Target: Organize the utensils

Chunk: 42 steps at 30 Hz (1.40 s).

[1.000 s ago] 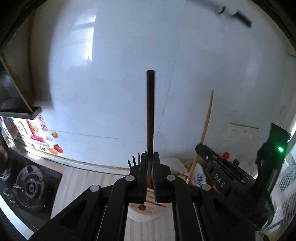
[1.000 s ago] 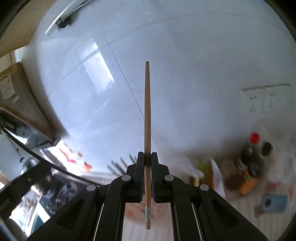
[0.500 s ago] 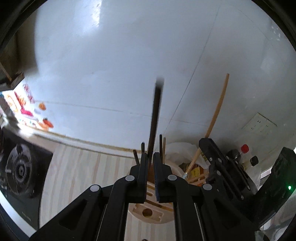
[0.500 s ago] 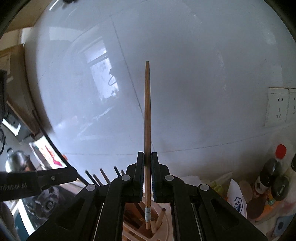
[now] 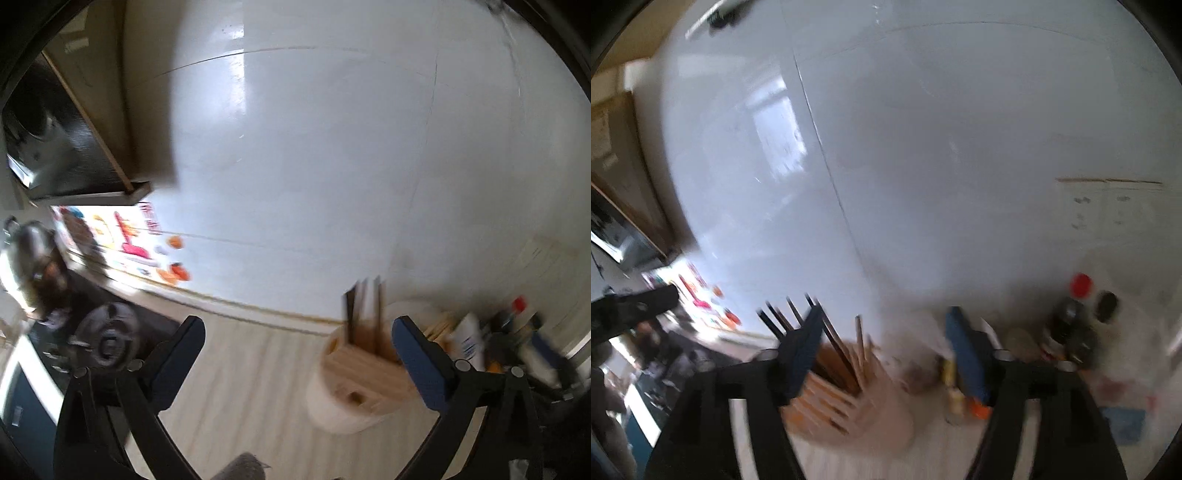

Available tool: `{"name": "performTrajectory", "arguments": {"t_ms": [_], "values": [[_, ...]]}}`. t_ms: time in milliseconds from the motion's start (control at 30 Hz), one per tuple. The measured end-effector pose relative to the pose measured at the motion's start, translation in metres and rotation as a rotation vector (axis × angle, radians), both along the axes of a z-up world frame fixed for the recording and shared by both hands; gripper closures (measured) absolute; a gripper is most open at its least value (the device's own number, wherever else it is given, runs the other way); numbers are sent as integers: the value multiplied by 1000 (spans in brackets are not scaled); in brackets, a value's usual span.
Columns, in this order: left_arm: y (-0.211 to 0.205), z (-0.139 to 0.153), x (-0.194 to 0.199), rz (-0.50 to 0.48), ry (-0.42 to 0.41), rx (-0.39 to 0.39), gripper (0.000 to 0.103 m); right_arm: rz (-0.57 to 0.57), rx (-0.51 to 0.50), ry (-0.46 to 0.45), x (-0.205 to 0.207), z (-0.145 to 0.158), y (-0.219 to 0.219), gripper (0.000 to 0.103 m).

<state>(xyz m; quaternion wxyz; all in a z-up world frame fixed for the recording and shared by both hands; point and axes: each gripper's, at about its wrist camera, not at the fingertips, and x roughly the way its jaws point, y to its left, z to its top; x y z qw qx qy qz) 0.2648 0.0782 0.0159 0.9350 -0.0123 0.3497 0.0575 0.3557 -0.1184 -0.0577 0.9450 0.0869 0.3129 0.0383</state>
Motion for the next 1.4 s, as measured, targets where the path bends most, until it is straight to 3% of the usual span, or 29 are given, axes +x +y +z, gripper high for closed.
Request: {"name": "performTrajectory", "arguments": {"t_ms": [67, 233, 467, 733, 1167, 1400], "values": [[-2, -16, -8, -7, 25, 31, 0, -25, -57, 32, -12, -4, 5, 2], [0, -36, -19, -20, 62, 33, 0, -77, -123, 81, -32, -19, 8, 1], [6, -38, -36, -38, 46, 49, 0, -160, -167, 93, -60, -17, 9, 0], [14, -20, -78, -95, 9, 29, 0, -209, -190, 66, -105, 15, 16, 0], [33, 39, -200, -108, -105, 10, 0, -214, -240, -44, -239, 91, 39, 0], [31, 53, -252, -107, -124, 9, 0, -204, -244, -100, -306, 119, 44, 0]]}}
